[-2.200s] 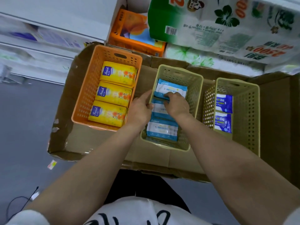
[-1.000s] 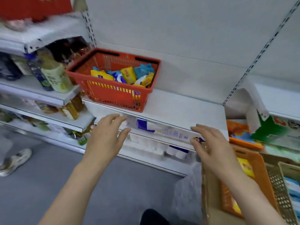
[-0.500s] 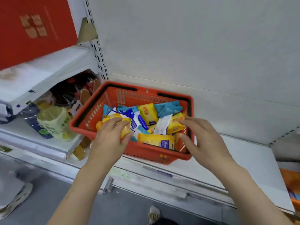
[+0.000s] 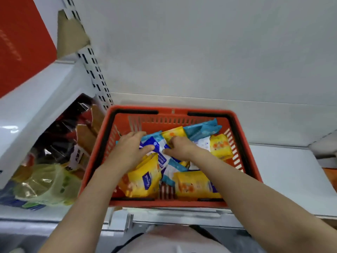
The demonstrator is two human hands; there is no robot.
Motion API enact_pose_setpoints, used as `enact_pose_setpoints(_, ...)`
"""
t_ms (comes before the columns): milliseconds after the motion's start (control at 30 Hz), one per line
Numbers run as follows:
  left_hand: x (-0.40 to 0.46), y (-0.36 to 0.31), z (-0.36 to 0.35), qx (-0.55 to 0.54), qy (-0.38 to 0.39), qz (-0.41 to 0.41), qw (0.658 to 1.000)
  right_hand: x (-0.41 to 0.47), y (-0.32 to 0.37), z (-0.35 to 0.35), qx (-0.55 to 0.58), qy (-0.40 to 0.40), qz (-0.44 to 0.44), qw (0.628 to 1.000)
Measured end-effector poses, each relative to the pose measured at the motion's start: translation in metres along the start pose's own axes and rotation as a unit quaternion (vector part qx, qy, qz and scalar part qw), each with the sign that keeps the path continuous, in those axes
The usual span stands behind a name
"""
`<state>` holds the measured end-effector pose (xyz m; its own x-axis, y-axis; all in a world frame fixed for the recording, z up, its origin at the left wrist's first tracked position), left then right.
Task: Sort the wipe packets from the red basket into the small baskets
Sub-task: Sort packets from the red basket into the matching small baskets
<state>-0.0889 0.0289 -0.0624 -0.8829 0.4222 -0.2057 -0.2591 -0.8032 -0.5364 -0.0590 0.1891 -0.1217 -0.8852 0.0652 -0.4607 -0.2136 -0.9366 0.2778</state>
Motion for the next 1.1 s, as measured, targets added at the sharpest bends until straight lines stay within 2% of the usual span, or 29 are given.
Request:
enact_pose_setpoints(133,0.018,0.002,0.006,-0.003,0.031,-0.023,0.999,0.017,0.000,-0.021,0.024,-0.011,-0.050,0.998)
enact_pose_setpoints(333,0.027,-0.001,0.003,-0.037,0.057,-0.023,0.997,0.012,-0.022,-0.004,0.065,-0.071,-0.076,0.992)
enact_pose_setpoints(500,0.029,-0.005,-0.006,-0.042,0.068,-0.026,0.996,0.008,-0.004,-0.031,0.064,0.029,-0.060,0.996)
enact_pose_setpoints(600,0.028,0.003,-0.009,-0.053,0.071,-0.010,0.996,0.010,0.002,-0.028,0.046,-0.023,-0.051,0.997)
enact_pose_setpoints(667,0.029,0.010,-0.009,-0.071,0.068,0.006,0.995,0.003,-0.009,-0.004,0.102,-0.067,-0.080,0.989)
enact_pose_setpoints(733,0.033,0.011,-0.003,-0.105,0.040,0.014,0.994,-0.010,-0.028,0.022,0.291,-0.082,-0.113,0.947)
enact_pose_setpoints(800,0.036,0.006,0.005,-0.169,0.008,0.016,0.985,-0.029,-0.031,0.045,0.450,-0.058,-0.082,0.887)
enact_pose_setpoints(867,0.036,-0.007,0.007,-0.306,0.011,0.022,0.952,-0.047,-0.018,0.062,0.500,-0.047,-0.040,0.864)
enact_pose_setpoints(933,0.033,-0.023,0.004,-0.443,0.032,0.034,0.896,-0.059,-0.004,0.066,0.525,-0.061,-0.031,0.848)
enact_pose_setpoints(1000,0.031,-0.031,0.006,-0.502,0.019,0.050,0.863,-0.068,0.005,0.060,0.570,-0.071,-0.041,0.817)
enact_pose_setpoints(1100,0.033,-0.028,0.004,-0.544,-0.011,0.080,0.835,-0.080,0.000,0.046,0.657,-0.076,-0.055,0.748)
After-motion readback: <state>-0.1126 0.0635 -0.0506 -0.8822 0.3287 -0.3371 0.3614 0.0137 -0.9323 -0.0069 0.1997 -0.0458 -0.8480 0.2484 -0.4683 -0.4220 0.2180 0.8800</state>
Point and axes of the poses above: each hand's wrist, its own x-axis towards the middle knuckle, its own z-axis out of the back of the hand, y = z × x, the point moved 8 cm from there along x, towards the middle knuckle, and after that the axes turned 7 degrees about -x, right-handed, at the moved point
